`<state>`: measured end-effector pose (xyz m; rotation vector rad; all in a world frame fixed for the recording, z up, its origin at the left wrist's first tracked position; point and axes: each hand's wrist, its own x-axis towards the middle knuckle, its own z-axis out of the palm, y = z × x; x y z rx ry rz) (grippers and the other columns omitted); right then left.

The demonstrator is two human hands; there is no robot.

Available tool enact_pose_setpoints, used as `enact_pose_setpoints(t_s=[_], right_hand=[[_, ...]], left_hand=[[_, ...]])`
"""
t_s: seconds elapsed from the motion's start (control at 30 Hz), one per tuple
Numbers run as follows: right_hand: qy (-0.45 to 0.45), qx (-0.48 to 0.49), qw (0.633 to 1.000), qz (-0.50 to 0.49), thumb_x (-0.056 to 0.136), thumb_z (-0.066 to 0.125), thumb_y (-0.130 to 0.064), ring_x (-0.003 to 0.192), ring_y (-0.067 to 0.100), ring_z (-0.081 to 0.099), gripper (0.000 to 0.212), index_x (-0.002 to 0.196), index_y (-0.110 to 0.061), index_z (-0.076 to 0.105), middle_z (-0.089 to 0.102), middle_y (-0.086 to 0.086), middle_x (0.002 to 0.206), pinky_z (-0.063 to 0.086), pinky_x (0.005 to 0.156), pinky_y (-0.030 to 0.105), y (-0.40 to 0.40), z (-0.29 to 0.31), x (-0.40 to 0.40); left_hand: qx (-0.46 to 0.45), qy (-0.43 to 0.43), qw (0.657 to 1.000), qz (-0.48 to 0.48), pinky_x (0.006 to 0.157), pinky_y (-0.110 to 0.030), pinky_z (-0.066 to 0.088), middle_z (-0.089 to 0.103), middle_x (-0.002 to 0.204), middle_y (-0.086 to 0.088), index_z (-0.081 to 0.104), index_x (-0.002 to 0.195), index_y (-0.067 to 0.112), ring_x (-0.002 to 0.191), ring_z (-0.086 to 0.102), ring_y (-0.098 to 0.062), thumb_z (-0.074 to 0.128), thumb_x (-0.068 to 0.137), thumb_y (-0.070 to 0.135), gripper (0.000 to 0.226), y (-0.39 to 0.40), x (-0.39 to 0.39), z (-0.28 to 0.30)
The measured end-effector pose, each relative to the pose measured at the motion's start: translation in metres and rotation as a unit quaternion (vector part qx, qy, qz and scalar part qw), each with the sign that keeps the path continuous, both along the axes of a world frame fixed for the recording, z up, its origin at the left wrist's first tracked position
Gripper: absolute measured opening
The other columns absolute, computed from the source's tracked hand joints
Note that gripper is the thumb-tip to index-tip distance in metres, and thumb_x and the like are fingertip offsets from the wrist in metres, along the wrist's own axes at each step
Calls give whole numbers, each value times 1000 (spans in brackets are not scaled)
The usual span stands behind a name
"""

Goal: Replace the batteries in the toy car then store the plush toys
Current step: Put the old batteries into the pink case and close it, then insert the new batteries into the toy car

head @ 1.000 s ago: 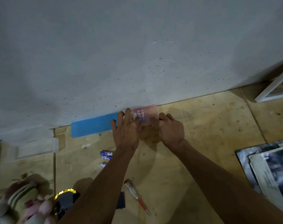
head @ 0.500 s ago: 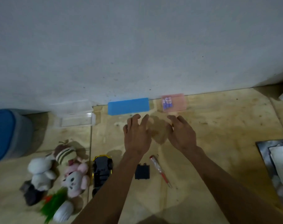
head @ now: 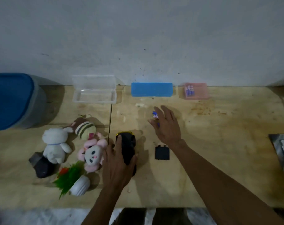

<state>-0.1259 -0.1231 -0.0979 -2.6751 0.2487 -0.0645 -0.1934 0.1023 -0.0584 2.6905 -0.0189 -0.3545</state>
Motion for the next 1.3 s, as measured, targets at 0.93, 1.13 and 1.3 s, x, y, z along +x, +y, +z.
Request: enact_pose_setpoints(t_s=[0.93, 1.13, 1.3], right_hand=[[15, 326, 908, -264, 97, 46, -59, 62, 17, 60, 61, 72, -8, 68, 67, 2, 70, 43, 55, 26, 13, 19, 28], [170, 657, 630, -376, 100, 60, -22, 68, 19, 50, 20, 103, -2, 62, 49, 11, 82, 55, 55, 25, 32, 90, -6], [129, 695, 604, -368, 101, 54, -5, 75, 27, 71, 10, 104, 2, 59, 61, 16, 86, 61, 60, 32, 58, 144, -42]], left_hand=[[-252, 58, 964, 55, 100, -43, 51, 52, 138, 13, 22, 157, 31, 128, 52, -18, 84, 77, 39, 101, -10, 7, -8], [-292, 105, 949, 63, 101, -38, 52, 54, 142, 9, 24, 156, 31, 127, 55, -12, 87, 76, 37, 103, 1, 11, 22], [-325, 124, 936, 52, 100, -32, 47, 47, 136, 21, 24, 157, 31, 124, 49, -6, 85, 79, 31, 99, 14, 5, 64]])
